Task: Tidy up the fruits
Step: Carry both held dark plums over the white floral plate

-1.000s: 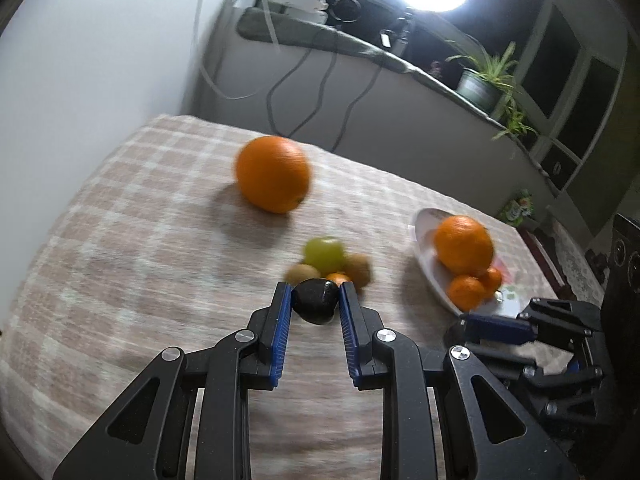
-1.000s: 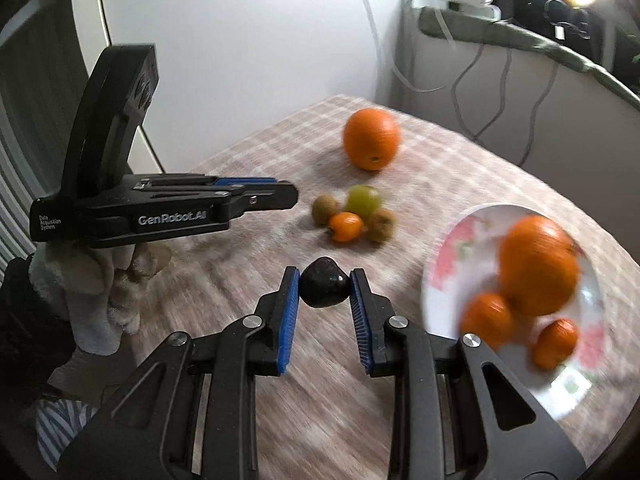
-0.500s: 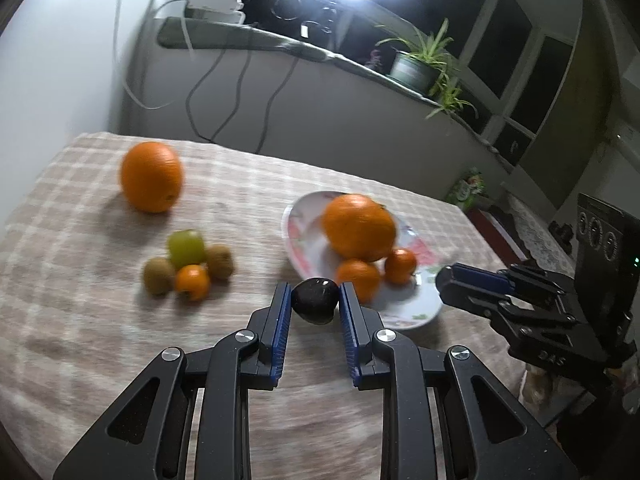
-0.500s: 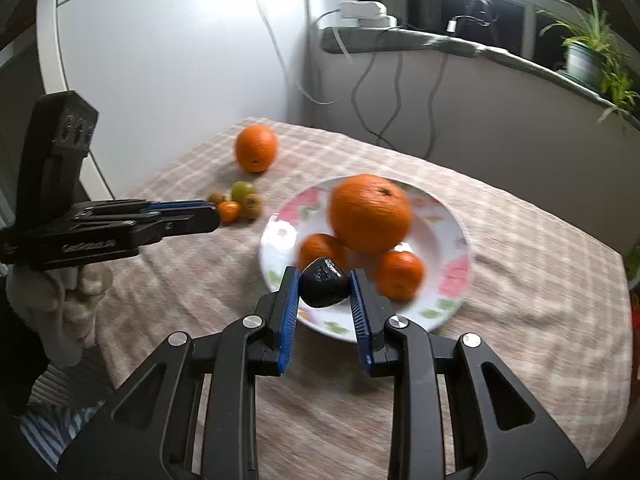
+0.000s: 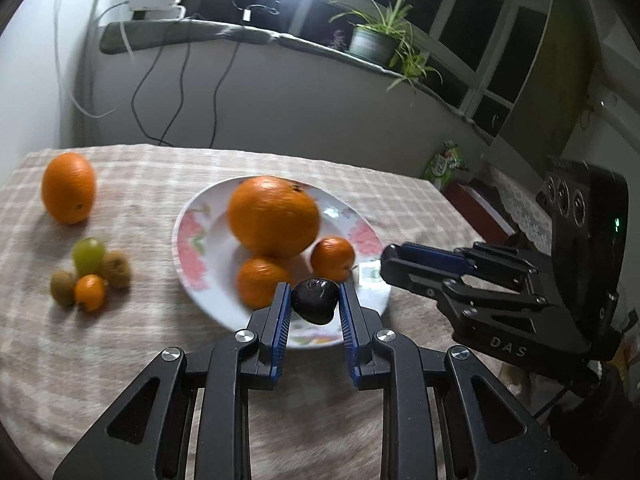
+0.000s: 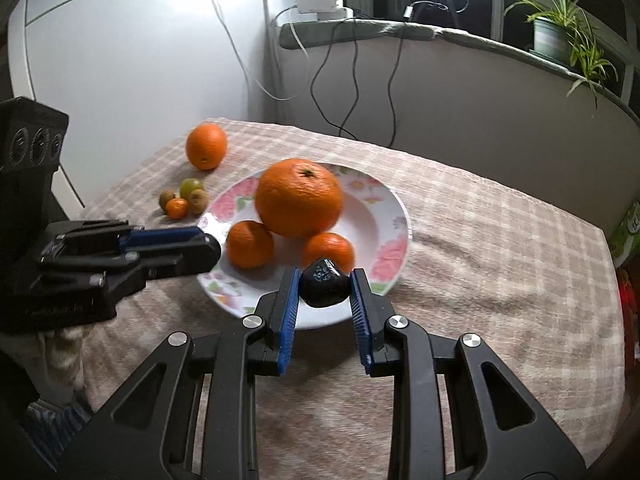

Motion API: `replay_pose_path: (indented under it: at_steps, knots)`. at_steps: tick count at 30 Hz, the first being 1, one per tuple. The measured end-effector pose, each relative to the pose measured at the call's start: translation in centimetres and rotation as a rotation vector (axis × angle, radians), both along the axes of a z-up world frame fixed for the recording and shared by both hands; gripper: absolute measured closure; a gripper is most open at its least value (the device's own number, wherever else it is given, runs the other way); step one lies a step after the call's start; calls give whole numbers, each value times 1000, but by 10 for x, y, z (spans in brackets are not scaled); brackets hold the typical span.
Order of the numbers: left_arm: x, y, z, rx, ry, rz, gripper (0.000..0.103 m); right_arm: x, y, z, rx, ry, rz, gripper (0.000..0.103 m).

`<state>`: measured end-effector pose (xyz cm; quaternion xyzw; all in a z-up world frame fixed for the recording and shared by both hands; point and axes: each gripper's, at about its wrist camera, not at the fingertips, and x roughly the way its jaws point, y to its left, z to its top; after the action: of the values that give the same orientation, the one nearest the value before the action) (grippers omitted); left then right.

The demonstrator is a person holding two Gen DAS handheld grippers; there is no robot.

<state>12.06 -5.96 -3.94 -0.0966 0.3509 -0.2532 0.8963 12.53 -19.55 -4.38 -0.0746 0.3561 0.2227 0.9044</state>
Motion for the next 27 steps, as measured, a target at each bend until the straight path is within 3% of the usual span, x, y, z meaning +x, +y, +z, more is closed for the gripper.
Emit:
replay_pose_path:
  at_steps: [16,27]
  knots:
    - [6,-31,-2,96,-23,-17,80,36,-19,-7,-4,17,-26,76]
    - [11,-35,-1,110,-23,-11,80,41,-13,-7,-13,13,-13,76]
